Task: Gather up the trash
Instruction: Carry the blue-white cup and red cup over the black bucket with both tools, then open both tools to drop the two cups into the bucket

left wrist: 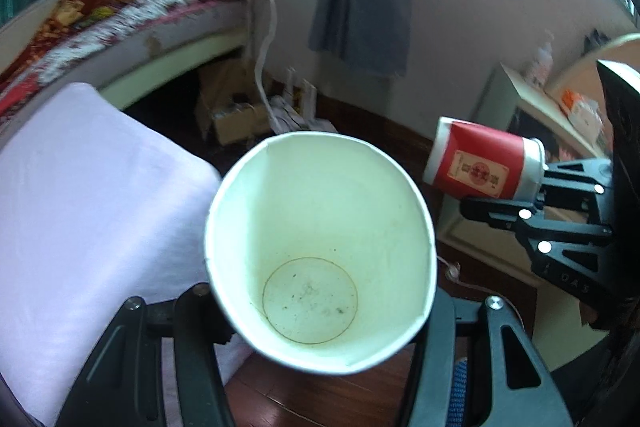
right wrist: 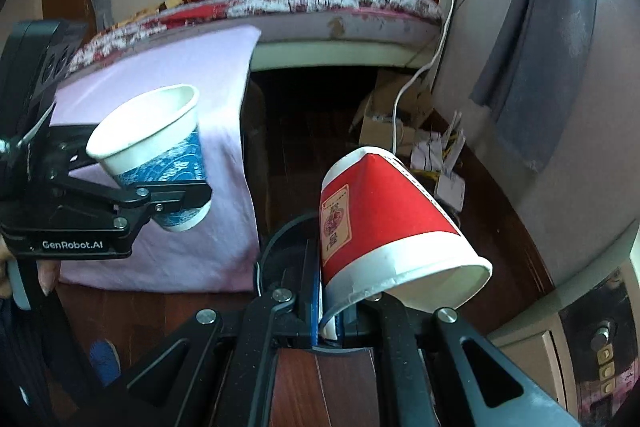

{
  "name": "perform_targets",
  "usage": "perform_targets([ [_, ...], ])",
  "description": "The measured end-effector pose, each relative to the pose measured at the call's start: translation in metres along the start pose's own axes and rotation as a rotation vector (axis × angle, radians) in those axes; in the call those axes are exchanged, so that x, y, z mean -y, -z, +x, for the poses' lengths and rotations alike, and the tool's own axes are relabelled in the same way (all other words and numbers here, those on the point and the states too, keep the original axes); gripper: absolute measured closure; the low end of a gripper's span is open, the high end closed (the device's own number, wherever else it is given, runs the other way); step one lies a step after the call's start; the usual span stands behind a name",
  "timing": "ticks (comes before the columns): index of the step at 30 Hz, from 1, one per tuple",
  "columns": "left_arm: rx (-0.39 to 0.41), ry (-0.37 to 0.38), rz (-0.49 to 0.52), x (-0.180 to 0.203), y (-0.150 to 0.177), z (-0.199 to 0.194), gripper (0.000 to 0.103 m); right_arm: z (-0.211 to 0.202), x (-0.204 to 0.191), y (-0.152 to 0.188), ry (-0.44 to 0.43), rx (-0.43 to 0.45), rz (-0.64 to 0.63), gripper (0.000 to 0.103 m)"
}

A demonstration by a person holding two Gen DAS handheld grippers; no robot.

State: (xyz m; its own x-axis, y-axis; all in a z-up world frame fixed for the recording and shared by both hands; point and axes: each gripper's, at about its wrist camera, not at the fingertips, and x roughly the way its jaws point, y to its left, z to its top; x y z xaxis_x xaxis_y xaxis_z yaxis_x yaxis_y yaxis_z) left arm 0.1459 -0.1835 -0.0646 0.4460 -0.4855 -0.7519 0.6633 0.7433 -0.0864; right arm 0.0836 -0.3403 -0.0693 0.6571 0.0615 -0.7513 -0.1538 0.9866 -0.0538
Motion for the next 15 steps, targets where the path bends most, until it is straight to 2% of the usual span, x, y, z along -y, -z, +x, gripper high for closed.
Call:
perform_targets([
  [3, -0.029, 0.017, 0.006, 0.005, 0.002, 0.013, 0.046, 0.022, 0.01, 0.014, -0.001, -0.064, 0.001, 0.097],
  [9, -0.145, 0.057, 0.022, 0.014, 0.014, 0.055, 0.046, 0.063, 0.025, 0.032, -0.02, -0.16, -0.016, 0.097],
  [15, -0.234, 0.123, -0.033, 0.012, 0.018, 0.096, 0.046, 0.097, 0.038, 0.038, -0.076, -0.218, -0.027, 0.097],
])
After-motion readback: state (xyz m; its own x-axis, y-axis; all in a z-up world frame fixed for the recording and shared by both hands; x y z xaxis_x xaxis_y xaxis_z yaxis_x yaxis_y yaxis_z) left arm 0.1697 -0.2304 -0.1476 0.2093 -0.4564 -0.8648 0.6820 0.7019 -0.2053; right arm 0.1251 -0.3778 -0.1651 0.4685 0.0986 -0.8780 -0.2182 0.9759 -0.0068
